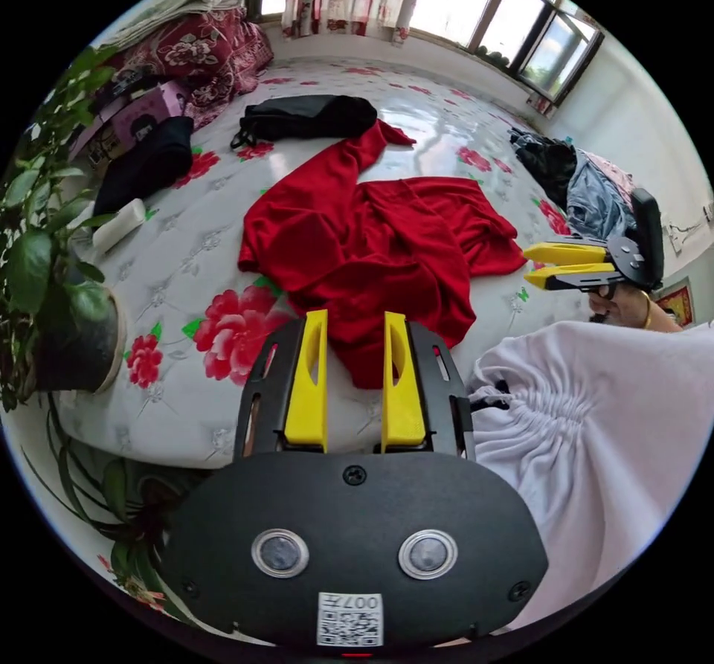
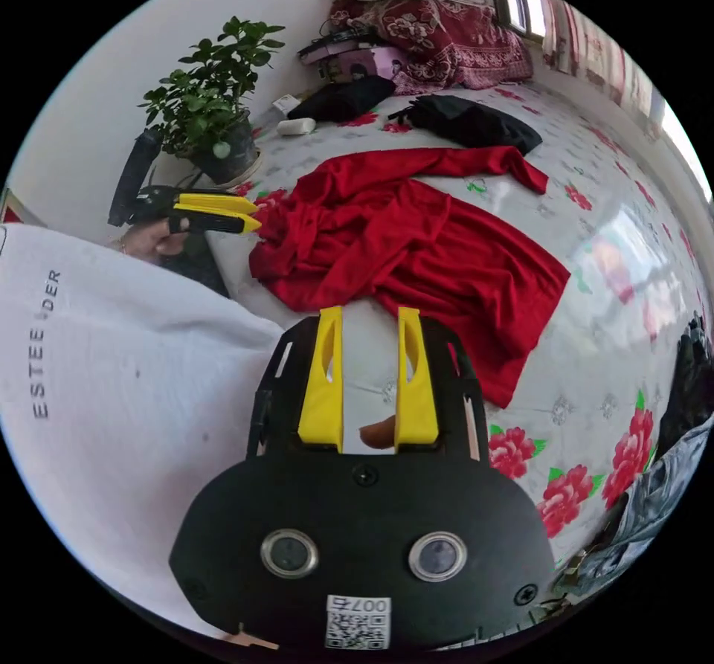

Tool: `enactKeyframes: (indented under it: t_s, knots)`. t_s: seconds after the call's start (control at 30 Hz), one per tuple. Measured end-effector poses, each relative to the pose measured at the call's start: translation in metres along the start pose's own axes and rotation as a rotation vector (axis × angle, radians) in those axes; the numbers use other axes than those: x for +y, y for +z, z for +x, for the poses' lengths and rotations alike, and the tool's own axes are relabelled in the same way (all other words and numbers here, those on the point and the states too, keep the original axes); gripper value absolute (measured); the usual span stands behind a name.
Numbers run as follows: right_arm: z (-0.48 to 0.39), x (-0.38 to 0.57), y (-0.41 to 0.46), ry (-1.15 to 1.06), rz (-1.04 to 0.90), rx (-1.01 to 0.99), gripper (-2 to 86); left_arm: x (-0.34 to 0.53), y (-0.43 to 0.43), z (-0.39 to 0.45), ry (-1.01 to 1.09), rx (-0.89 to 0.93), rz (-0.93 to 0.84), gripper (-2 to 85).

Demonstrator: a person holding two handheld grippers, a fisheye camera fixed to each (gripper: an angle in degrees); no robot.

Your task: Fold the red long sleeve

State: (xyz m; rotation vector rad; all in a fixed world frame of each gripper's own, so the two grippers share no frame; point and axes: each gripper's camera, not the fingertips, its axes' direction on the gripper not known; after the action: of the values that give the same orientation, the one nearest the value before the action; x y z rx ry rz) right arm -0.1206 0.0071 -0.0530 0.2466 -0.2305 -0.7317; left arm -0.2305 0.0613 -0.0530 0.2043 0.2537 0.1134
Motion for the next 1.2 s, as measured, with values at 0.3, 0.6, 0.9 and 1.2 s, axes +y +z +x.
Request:
enactKeyframes:
  t_s: [0.3, 0.6, 0.9, 1.2]
  knots:
    - [-0.010, -0.023, 0.084, -0.216, -0.220, 0.066, 2.8, -0.018, 0.071, 0.033, 0.063, -0.040, -0.091, 8.1]
    - [0.003, -0.027, 0.011, -0.238, -0.015, -0.027, 4.3, -0.035, 0.059, 0.020, 0.022, 0.054, -0.044, 6.5]
    - [-0.044, -0.033, 0.089, -0.471, -0.231, 0.061, 4.7, -0.038, 0.013, -0.002, -0.030, 0.007, 0.143, 5.7]
    - [0.045, 0.049, -0.076, 0.035, 0.143, 0.182, 0.6, 0.010, 0.013, -0.051, -0.172, -0.139, 0.061, 8.0]
